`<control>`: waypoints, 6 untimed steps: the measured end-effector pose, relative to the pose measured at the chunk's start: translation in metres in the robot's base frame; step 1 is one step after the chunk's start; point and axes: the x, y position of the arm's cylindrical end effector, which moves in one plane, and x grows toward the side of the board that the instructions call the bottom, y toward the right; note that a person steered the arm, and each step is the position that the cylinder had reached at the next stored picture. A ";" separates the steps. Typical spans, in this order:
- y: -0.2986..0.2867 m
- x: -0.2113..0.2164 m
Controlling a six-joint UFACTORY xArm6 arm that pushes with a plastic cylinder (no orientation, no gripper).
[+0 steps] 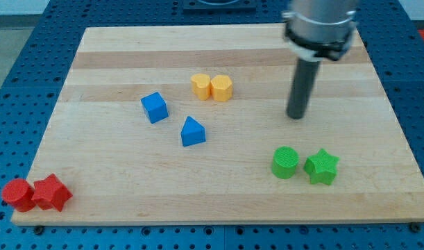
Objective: Place your arm at the top of the green star
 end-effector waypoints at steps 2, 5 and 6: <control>0.004 0.000; 0.003 0.000; 0.025 0.000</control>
